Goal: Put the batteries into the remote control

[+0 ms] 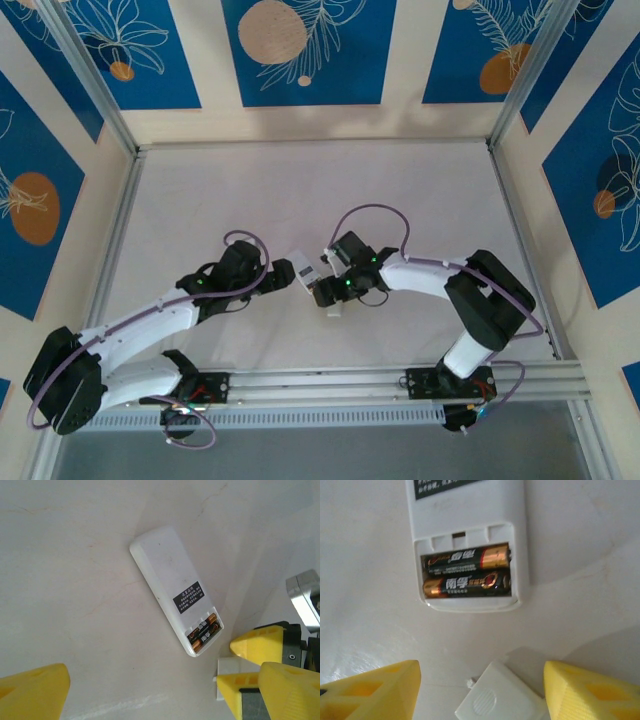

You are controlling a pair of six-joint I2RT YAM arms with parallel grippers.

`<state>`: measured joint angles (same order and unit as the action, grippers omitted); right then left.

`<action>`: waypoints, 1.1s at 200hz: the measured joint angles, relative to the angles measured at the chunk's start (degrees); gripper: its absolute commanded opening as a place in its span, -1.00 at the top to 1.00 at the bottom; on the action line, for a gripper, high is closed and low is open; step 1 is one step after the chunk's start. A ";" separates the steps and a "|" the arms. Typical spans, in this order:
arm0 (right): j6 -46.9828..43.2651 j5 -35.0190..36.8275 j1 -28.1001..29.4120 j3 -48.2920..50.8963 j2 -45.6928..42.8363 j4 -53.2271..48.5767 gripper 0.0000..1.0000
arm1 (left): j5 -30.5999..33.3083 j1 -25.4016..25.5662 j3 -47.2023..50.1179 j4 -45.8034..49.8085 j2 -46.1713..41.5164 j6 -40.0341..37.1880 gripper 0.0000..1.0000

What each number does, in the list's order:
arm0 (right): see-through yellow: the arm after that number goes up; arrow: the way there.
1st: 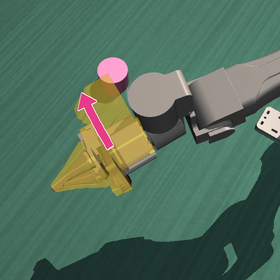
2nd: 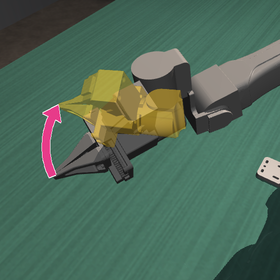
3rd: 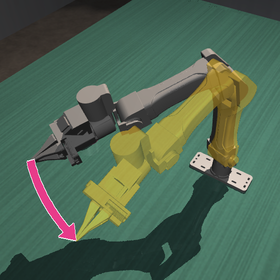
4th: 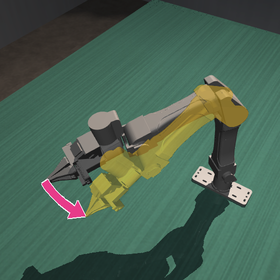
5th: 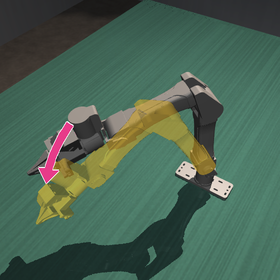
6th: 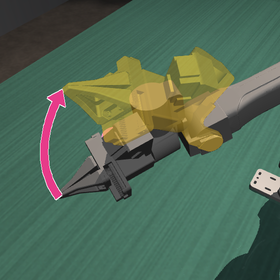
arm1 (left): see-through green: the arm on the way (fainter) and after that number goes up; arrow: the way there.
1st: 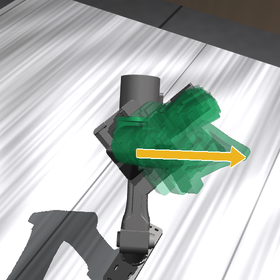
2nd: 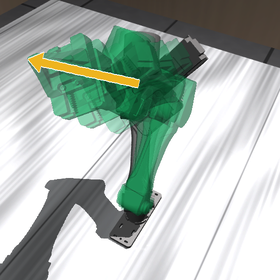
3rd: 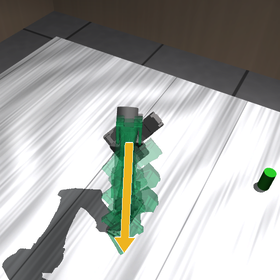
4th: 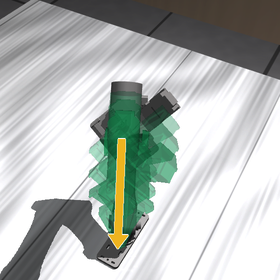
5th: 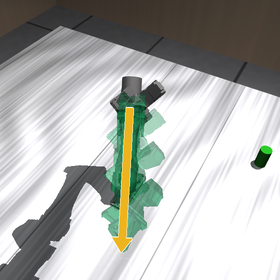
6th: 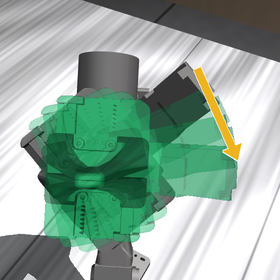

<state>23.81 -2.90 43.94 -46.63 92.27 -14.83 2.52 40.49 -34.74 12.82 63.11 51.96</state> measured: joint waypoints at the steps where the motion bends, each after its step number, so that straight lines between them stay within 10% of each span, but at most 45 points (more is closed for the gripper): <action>1: 0.09 -0.04 0.04 0.07 -0.07 0.00 -0.31 | 0.00 0.00 0.00 0.00 0.00 0.00 -0.93; 220: 5.70 20.94 17.75 1.40 -2.75 -6.27 -0.41 | -1.01 -0.22 3.21 -1.33 -0.07 0.11 -0.95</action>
<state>29.52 18.04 61.69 -45.23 89.52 -21.10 1.52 40.27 -31.53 11.49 63.05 52.07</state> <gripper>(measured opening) 0.702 0.972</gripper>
